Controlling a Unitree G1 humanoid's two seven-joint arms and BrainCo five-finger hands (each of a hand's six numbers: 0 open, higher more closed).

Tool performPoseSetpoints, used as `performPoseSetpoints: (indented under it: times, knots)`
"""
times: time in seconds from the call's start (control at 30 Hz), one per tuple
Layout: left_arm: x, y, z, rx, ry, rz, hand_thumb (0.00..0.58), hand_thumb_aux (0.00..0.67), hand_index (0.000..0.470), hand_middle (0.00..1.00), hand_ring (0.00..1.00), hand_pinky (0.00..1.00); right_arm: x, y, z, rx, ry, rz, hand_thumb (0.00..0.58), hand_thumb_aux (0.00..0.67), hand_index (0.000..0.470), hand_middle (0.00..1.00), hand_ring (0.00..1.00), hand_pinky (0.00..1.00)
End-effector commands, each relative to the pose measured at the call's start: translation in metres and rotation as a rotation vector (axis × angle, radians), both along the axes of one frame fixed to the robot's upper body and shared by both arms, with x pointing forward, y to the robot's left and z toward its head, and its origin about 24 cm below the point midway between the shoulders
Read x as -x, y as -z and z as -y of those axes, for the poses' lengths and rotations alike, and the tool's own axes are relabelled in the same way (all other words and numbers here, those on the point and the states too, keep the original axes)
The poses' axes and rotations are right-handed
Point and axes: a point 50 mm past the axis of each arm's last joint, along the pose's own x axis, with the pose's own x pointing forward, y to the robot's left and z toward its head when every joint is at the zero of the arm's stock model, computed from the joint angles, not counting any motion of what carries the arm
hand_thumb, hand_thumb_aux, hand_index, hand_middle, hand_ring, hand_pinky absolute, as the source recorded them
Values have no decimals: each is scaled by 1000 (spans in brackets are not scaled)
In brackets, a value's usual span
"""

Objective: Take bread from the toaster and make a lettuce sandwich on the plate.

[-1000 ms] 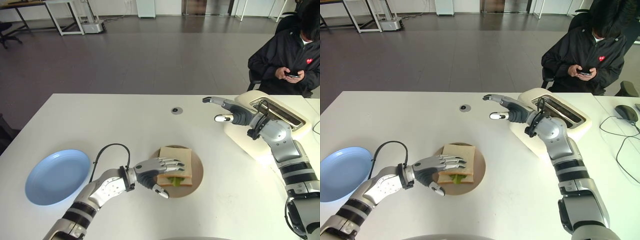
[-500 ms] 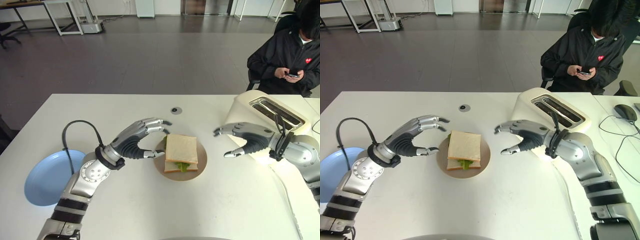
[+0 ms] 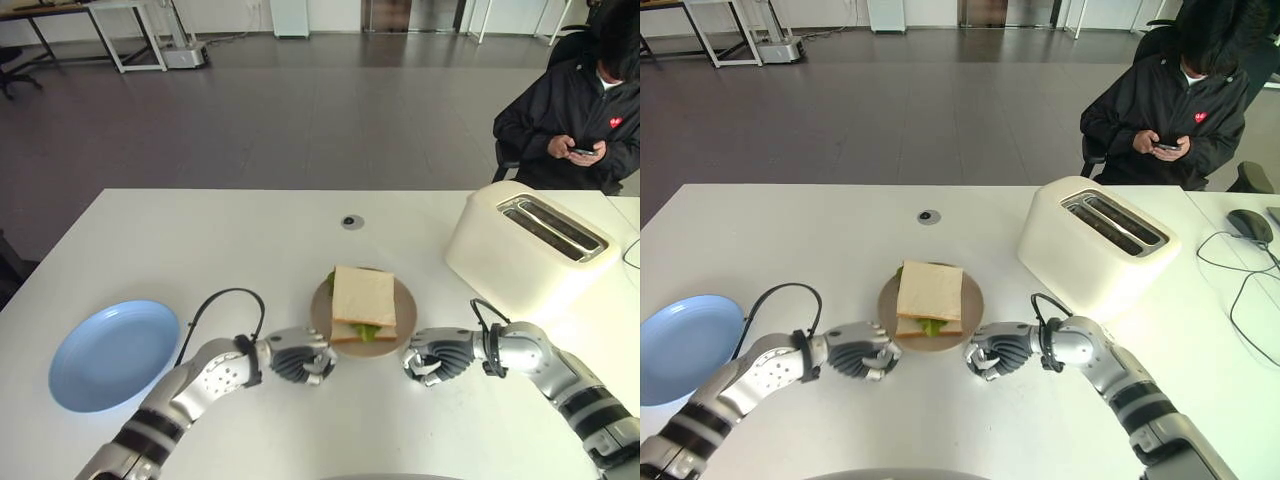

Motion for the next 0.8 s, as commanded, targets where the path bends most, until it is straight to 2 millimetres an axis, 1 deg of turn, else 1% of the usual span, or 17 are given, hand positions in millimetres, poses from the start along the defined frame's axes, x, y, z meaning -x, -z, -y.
performPoseSetpoints:
  times: [0.03,0.1,0.17,0.27,0.3,0.33,0.37,0.4,0.43,0.47,0.53,0.57,0.6,0.63,0.67,0.7,0.8]
  knots:
    - [-33,26,-4,-45,-179,47,580,670,470,1000,1000,1000,-26,30,0,-6,214,-58,580,670,470,776,776,776]
    - [-48,22,4,0,-207,116,580,670,470,1000,1000,1000,-52,28,-2,-63,390,-1,580,670,470,776,776,776]
    - [-60,15,12,44,-221,184,580,670,470,1000,1000,1000,-67,24,-6,-126,493,42,580,670,470,757,757,757]
    - [-73,-1,20,107,-220,283,580,670,470,1000,1000,1000,-78,11,-15,-247,515,94,580,670,470,749,749,749]
    - [-74,-4,20,123,-218,305,580,670,470,1000,1000,1000,-78,7,-15,-290,504,111,580,670,470,639,639,639]
    - [-74,-6,18,136,-221,320,580,670,470,1000,1000,1000,-78,2,-15,-322,492,136,564,560,393,576,576,576]
    - [-73,-7,13,148,-229,326,580,670,470,1000,1000,1000,-77,-5,-14,-377,481,149,462,368,258,510,510,510]
    - [-71,-9,7,165,-237,323,580,670,470,1000,1000,1000,-76,-12,-12,-436,460,161,40,24,17,459,459,459]
    - [-67,-11,1,189,-242,316,580,670,470,1000,1000,1000,-73,-20,-9,-488,433,174,0,0,0,345,345,345]
    - [-62,-16,-5,229,-245,306,580,670,470,1000,1000,1000,-69,-29,-4,-541,401,183,0,0,0,282,282,282]
    - [-46,-29,-12,416,-227,234,580,670,470,1000,1000,1000,-60,-46,8,-627,331,194,0,0,0,165,165,165]
    - [-38,-35,-15,530,-217,194,580,670,470,1000,1000,1000,-55,-54,12,-670,298,188,0,0,0,59,59,59]
    - [-32,-40,-16,646,-206,157,561,549,385,1000,1000,1000,-52,-61,14,-735,279,164,0,0,0,0,0,0]
    - [-28,-45,-17,758,-197,117,445,347,243,569,569,569,-49,-66,14,-803,263,134,0,0,0,0,0,0]
    - [-27,-49,-16,881,-195,68,0,0,0,184,184,184,-48,-68,11,-864,250,108,0,0,0,0,0,0]
    - [-27,-51,-15,970,-192,25,0,0,0,0,0,0,-48,-68,8,-911,243,78,0,0,0,0,0,0]
    - [-37,-47,-20,1009,-249,-2,0,0,0,0,0,0,-54,-62,-1,-988,266,7,0,0,0,0,0,0]
